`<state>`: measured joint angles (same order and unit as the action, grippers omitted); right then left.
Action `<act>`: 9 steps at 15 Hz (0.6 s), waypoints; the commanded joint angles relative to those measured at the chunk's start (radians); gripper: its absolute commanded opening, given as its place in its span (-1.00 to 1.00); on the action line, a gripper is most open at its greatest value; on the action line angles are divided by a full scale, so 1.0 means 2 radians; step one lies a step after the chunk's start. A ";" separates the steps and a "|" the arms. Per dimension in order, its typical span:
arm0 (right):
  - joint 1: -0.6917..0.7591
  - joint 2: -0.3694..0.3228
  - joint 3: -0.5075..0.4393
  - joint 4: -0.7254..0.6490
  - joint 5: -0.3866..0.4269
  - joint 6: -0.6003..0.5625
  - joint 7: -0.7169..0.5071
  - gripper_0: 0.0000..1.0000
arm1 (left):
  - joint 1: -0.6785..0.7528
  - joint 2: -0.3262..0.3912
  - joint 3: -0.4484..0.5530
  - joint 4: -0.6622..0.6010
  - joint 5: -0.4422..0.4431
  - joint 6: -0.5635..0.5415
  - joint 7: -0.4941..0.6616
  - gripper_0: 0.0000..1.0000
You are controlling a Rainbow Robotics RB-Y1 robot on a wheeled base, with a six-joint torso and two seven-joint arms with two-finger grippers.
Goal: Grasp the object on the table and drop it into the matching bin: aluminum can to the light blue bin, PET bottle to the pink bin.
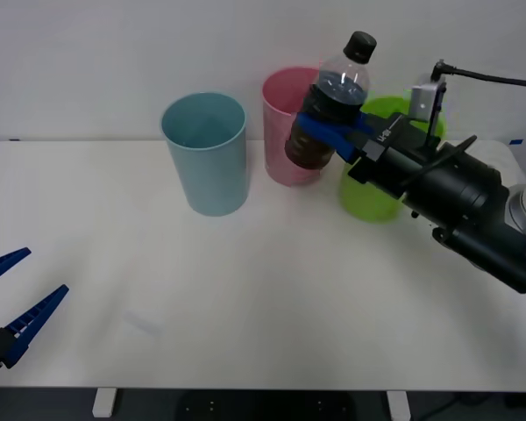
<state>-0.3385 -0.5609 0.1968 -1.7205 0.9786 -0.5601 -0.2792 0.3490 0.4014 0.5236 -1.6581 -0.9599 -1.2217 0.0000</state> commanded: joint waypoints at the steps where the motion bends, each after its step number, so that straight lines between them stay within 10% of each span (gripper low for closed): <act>1: -0.056 -0.003 0.002 0.053 0.004 0.000 0.002 -1.00 | 0.000 0.000 0.000 0.000 0.000 0.000 0.000 1.00; 9: -0.223 0.017 0.018 0.243 0.035 0.000 0.005 -1.00 | 0.000 0.000 0.000 0.000 0.000 0.000 0.000 1.00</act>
<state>-0.7606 -0.5358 0.2317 -1.2704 1.0366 -0.5600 -0.2723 0.3490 0.4014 0.5236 -1.6581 -0.9599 -1.2217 0.0000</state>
